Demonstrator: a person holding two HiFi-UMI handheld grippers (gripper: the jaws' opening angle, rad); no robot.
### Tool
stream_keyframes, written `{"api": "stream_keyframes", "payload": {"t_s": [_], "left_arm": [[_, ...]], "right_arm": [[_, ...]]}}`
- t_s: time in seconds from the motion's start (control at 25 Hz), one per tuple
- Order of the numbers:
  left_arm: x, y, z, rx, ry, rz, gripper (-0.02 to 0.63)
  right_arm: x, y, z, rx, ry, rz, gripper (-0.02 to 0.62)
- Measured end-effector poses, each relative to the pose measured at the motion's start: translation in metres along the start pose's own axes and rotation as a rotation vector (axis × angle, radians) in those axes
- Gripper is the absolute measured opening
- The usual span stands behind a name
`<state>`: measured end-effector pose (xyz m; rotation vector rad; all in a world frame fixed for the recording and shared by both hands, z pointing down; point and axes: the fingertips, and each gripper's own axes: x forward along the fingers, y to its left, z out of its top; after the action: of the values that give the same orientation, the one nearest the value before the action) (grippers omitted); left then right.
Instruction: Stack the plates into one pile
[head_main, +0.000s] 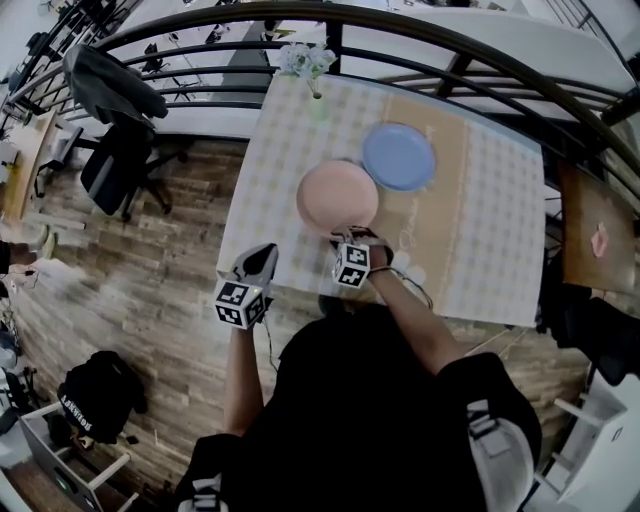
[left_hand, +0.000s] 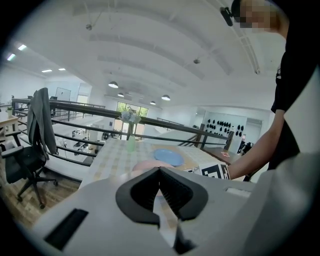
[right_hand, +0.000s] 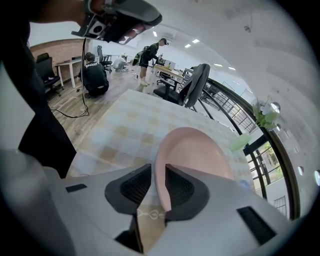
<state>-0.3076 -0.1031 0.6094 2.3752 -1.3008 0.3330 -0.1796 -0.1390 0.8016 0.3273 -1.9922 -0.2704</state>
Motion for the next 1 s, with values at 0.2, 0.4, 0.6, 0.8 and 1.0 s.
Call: {"api": "stream_keyframes", "payload": {"t_s": [0.2,0.4,0.6,0.8,1.0], "left_arm": [[0.009,-0.014,0.008,0.002,0.000,-0.018,0.002],[0.020,-0.031,0.005,0.005,0.012,-0.048,0.002],[0.040,-0.057,0.008,0.011,0.028,-0.065,0.002],[0.062,-0.085,0.018,0.026,0.032,-0.089,0.002],[0.083,-0.108,0.023,0.019,0.029,-0.091,0.002]], "right_arm": [[-0.018,-0.009,-0.009,0.027,-0.014,-0.033,0.084],[-0.042,-0.025,-0.027,0.060,-0.022,-0.066,0.078],[-0.065,-0.046,-0.047,0.082,-0.037,-0.105,0.077],[-0.087,-0.060,-0.079,0.096,-0.030,-0.123,0.072],[-0.102,-0.086,-0.117,0.110,-0.018,-0.153,0.069]]}}
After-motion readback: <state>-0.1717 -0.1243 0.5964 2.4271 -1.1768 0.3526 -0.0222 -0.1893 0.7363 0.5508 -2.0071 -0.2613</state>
